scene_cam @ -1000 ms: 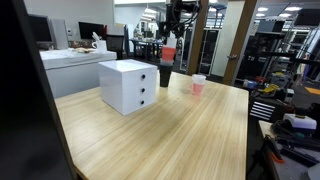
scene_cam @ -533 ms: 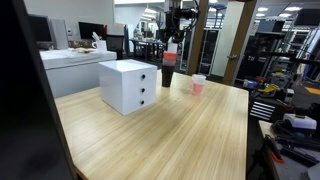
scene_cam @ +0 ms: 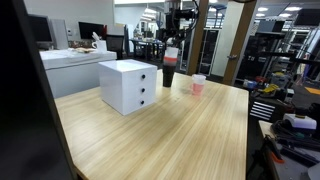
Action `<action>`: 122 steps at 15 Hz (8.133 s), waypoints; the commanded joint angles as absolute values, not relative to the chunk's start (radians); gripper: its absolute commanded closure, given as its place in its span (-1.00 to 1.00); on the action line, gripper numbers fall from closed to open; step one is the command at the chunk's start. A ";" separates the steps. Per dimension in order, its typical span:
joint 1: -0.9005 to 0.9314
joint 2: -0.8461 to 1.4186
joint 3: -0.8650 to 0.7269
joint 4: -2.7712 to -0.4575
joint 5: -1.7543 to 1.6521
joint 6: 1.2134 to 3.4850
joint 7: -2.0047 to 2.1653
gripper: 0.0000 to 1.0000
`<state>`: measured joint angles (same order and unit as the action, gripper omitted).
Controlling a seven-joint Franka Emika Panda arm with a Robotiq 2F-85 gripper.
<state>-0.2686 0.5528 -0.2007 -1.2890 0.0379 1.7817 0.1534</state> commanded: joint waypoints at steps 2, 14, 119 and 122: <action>-0.266 0.521 -0.201 -1.303 0.009 1.760 0.139 -1.00; -0.272 0.316 -0.214 -1.514 -0.007 1.766 0.012 -1.00; -0.278 0.466 -0.221 -1.255 0.102 1.760 -0.032 0.17; -0.279 0.454 -0.221 -1.256 0.107 1.752 -0.031 0.17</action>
<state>-0.2742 0.4628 -0.2235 -1.2644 0.0880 1.7932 -0.0459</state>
